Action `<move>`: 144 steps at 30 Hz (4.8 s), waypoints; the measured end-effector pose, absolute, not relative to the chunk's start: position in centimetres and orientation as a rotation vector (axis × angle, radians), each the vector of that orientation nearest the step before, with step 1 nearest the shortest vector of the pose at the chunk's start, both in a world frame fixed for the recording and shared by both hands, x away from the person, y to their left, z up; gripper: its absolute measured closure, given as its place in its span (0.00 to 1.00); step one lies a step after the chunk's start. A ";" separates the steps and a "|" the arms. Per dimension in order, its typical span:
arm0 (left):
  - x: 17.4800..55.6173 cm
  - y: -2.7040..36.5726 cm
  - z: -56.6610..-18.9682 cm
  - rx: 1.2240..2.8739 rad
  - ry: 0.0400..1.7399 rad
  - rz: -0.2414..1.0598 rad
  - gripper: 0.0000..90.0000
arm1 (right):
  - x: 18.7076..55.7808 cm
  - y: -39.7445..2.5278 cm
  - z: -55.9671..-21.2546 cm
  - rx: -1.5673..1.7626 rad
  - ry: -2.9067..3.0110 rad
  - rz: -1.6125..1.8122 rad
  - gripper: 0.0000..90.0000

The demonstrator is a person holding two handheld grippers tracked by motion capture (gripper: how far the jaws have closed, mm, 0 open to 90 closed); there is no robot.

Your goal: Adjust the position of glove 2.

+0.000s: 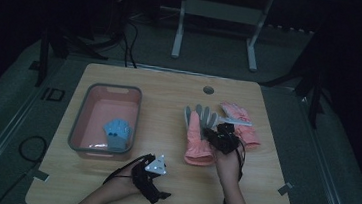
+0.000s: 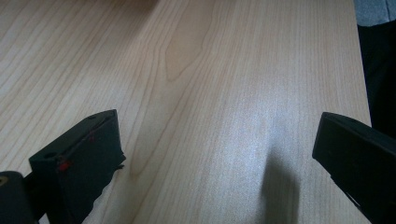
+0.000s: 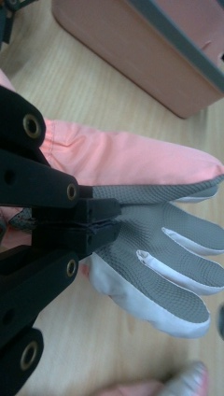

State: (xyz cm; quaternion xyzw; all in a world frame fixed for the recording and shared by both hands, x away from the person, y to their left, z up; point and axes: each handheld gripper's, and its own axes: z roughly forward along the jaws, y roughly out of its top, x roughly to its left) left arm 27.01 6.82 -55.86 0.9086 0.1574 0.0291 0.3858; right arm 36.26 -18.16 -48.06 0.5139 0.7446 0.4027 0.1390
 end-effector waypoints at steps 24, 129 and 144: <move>26.8 6.9 -56.0 2.313 0.395 0.069 0.02 | 37.7 -17.6 -52.7 1.464 2.212 0.980 0.88; 26.9 7.0 -56.1 2.312 0.383 0.081 0.02 | 34.5 -30.2 -48.8 1.604 2.037 0.883 0.99; 26.8 7.0 -56.2 2.313 0.375 0.081 0.02 | 36.0 -30.0 -51.8 1.654 2.067 0.826 0.95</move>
